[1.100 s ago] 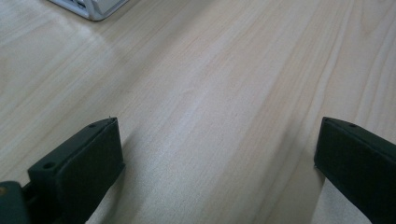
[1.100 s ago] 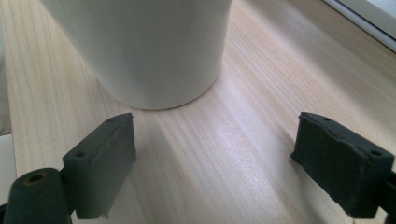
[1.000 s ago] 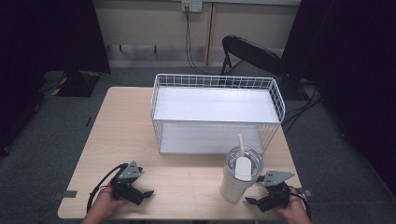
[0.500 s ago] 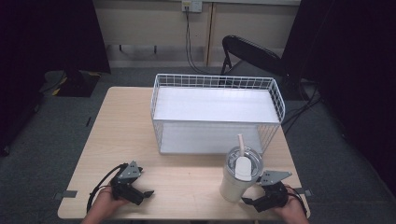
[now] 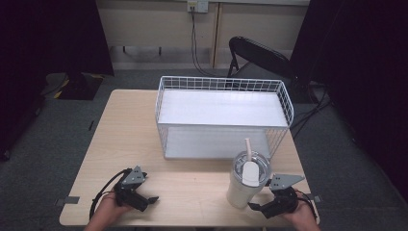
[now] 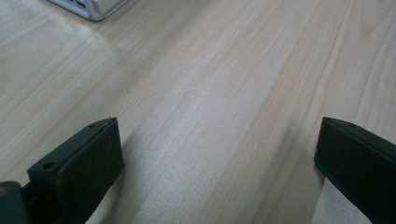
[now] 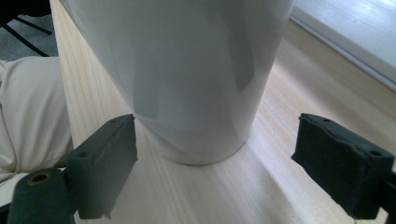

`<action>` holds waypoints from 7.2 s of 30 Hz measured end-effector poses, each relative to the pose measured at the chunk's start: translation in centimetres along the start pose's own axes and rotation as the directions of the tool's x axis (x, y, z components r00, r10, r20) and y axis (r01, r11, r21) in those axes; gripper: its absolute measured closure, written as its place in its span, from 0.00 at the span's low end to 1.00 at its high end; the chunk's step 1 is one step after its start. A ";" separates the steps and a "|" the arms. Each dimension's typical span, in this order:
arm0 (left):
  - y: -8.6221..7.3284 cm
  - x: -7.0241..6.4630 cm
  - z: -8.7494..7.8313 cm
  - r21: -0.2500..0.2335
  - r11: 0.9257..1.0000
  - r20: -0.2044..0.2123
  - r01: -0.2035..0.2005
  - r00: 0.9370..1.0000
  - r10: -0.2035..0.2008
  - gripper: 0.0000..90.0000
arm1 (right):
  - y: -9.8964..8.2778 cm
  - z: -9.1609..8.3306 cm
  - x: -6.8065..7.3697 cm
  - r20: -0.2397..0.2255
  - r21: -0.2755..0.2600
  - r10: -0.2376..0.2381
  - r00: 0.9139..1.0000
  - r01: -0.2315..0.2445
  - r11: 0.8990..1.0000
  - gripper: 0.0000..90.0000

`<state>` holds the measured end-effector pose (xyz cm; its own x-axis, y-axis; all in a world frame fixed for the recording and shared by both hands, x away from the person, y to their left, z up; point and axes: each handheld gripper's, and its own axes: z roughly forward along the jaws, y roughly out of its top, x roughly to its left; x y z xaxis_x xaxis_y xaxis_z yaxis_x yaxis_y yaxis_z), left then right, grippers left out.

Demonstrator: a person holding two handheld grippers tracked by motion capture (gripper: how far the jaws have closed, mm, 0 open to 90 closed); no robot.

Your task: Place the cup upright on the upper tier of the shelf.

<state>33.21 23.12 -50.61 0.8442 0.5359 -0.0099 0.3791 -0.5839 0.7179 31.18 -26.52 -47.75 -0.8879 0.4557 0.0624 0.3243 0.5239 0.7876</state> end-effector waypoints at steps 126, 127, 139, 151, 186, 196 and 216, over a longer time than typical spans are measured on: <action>0.0 0.0 0.0 0.001 1.000 0.002 0.002 1.000 -0.002 0.01 | 3.2 0.7 2.7 0.060 -0.349 0.045 0.997 -0.021 0.937 0.10; 0.0 0.0 0.0 0.001 1.000 0.002 0.003 1.000 -0.003 0.01 | 3.2 0.7 2.8 0.068 -0.345 0.041 0.997 -0.015 0.938 0.10; 0.0 0.0 0.0 0.001 1.000 0.002 0.003 1.000 -0.003 0.01 | 3.3 0.3 3.1 0.095 -0.340 0.040 0.995 -0.005 0.940 0.11; 0.0 0.0 0.0 0.001 1.000 0.002 0.003 1.000 -0.003 0.01 | 4.3 -1.2 2.4 0.111 -0.381 0.072 0.991 -0.025 0.924 0.11; 0.0 0.0 0.0 0.001 1.000 0.005 0.005 1.000 -0.005 0.01 | 9.8 -3.3 0.4 0.064 -0.405 0.113 0.992 -0.078 0.911 0.11; 0.0 0.0 0.0 0.001 1.000 0.002 0.003 1.000 -0.003 0.01 | 11.8 -3.8 0.1 0.046 -0.414 0.120 0.992 -0.091 0.906 0.11; 0.0 0.0 0.0 0.001 1.000 0.002 0.003 1.000 -0.003 0.01 | 15.2 -5.2 -0.9 0.052 -0.390 0.129 0.990 -0.099 0.916 0.11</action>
<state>33.21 23.14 -50.57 0.8439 0.5363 -0.0132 0.3819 -0.5833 0.7168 35.18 -22.69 -32.60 -0.8205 0.5562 0.1318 0.2577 0.1542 0.9538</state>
